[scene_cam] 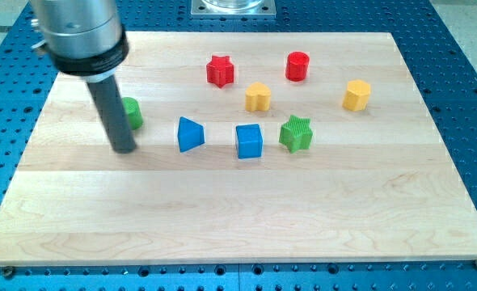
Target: Slide the green circle parallel to the left of the yellow heart
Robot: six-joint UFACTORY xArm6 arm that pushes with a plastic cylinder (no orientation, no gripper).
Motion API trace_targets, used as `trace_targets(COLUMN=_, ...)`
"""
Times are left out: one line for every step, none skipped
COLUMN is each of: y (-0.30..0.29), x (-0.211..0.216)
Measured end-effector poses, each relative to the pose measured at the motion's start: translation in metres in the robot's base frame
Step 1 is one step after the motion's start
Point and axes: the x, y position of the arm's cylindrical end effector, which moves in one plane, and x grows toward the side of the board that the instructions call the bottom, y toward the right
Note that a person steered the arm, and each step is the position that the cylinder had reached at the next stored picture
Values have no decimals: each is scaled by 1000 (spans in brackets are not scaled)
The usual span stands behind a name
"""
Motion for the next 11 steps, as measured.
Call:
trace_targets(y=-24, x=-13)
trace_targets(y=-24, x=-41)
trace_targets(y=-16, x=-68)
trace_targets(y=17, x=-80)
trace_targets(y=21, x=-89)
trace_targets(y=-11, x=-49)
trace_targets(y=5, x=-28)
trace_targets(y=52, x=-44)
trace_targets(y=70, x=-63)
trace_targets(y=41, x=-55)
trace_targets(y=22, x=-97)
